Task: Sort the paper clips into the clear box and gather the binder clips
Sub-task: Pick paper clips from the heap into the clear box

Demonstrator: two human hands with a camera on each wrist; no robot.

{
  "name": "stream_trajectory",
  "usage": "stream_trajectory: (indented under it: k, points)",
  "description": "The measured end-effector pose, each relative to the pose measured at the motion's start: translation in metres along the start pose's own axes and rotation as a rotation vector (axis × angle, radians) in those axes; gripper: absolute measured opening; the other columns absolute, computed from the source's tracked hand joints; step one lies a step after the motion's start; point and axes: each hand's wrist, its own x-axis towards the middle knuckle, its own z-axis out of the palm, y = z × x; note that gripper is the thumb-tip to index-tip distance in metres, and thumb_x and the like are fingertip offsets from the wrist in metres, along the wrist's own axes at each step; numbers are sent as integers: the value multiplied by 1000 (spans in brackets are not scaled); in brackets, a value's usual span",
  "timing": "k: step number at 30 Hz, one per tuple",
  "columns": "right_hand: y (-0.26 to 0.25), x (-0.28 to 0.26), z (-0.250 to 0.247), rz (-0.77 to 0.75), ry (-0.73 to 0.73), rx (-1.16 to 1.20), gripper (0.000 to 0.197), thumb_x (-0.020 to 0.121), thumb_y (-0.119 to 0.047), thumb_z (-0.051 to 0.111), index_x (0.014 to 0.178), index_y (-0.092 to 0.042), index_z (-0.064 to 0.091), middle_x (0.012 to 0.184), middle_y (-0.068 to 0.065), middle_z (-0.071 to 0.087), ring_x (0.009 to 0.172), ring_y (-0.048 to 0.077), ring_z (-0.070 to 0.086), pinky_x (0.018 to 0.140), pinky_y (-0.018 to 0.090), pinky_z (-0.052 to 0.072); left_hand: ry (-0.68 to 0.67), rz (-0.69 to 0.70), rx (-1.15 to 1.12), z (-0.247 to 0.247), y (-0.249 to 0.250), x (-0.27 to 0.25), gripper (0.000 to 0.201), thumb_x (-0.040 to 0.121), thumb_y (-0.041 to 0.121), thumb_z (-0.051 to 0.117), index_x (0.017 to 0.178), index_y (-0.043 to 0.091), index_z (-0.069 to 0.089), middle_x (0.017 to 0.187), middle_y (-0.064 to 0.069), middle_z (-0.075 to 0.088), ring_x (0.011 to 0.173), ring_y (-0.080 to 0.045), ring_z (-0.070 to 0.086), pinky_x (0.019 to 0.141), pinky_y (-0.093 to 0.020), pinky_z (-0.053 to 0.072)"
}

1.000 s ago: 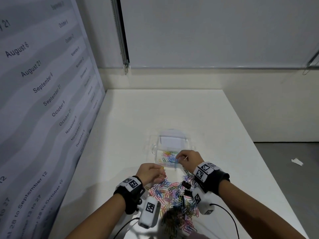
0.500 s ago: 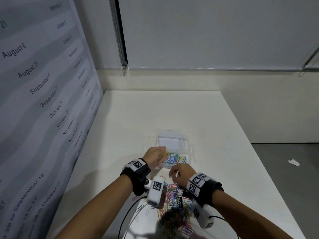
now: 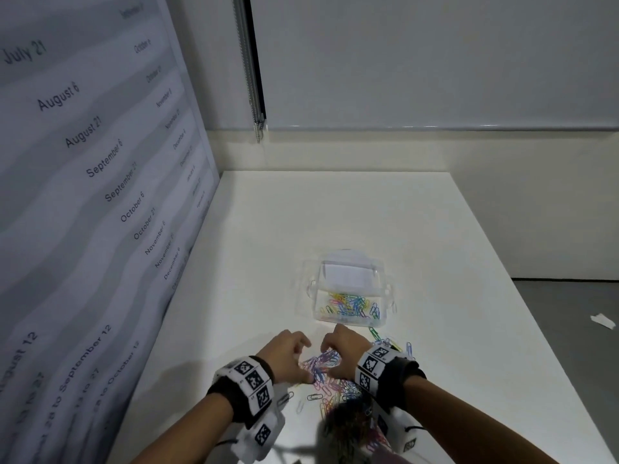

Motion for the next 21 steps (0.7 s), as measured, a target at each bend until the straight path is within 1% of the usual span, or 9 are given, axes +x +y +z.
stream_trajectory:
  k: [3, 6, 8, 10, 12, 14, 16, 19, 21]
  points:
    - [-2, 1, 0, 7, 4, 11, 23, 80, -22, 65, 102, -15, 63, 94, 3, 52, 87, 18, 48, 73, 25, 35, 16, 1, 113, 14, -2, -2, 75, 62, 39, 82, 126, 22, 46, 107, 2, 40, 99, -15, 49, 89, -26, 43]
    - [-1, -2, -4, 38, 43, 65, 19, 81, -16, 58, 98, -14, 67, 100, 6, 67, 85, 18, 53, 73, 22, 37, 48, 51, 142, 23, 2, 1, 70, 65, 37, 80, 124, 19, 47, 116, -3, 42, 107, -19, 51, 91, -28, 44]
    - [3, -5, -8, 60, 92, 110, 23, 81, -11, 52, 96, -13, 69, 102, 7, 70, 88, 21, 59, 74, 21, 39, 65, 77, 148, 27, 6, 6, 61, 69, 34, 77, 120, 17, 49, 114, -4, 43, 106, -22, 52, 90, -30, 44]
    - [8, -8, -12, 76, 140, 140, 28, 81, -9, 47, 96, -14, 70, 102, 6, 71, 93, 21, 63, 74, 19, 40, 68, 96, 150, 28, 10, 11, 45, 76, 27, 72, 115, 16, 52, 104, 0, 41, 104, -24, 54, 88, -30, 42]
    - [13, -11, -17, 84, 177, 174, 29, 83, -9, 46, 98, -12, 71, 105, 6, 70, 88, 18, 61, 73, 17, 39, 73, 120, 162, 27, 13, 15, 26, 84, 20, 63, 108, 14, 57, 98, 3, 39, 103, -26, 55, 85, -30, 41]
    - [19, -13, -23, 97, 201, 191, 28, 86, -9, 46, 101, -9, 69, 106, 9, 69, 86, 18, 58, 73, 19, 40, 92, 135, 165, 25, 15, 18, 14, 88, 16, 56, 100, 12, 61, 93, 2, 43, 102, -27, 58, 83, -30, 41]
    - [24, -14, -32, 112, 225, 190, 26, 89, -13, 47, 104, -9, 68, 108, 10, 68, 92, 21, 60, 79, 24, 45, 125, 132, 136, 23, 15, 20, 13, 89, 12, 54, 96, 10, 64, 91, -1, 53, 100, -24, 59, 81, -26, 41]
    - [29, -11, -48, 138, 269, 207, 25, 91, -16, 49, 106, -7, 67, 110, 11, 66, 94, 23, 60, 84, 28, 46, 163, 96, 7, 18, 15, 21, 13, 88, 8, 55, 90, 11, 67, 90, -2, 64, 87, -14, 59, 74, -17, 40]
    - [31, -6, -59, 159, 311, 228, 25, 91, -17, 51, 107, -6, 66, 111, 12, 65, 100, 25, 60, 83, 26, 44, 163, 69, -43, 14, 16, 22, 11, 87, 9, 58, 88, 11, 69, 90, -2, 66, 84, -10, 56, 78, -20, 45]
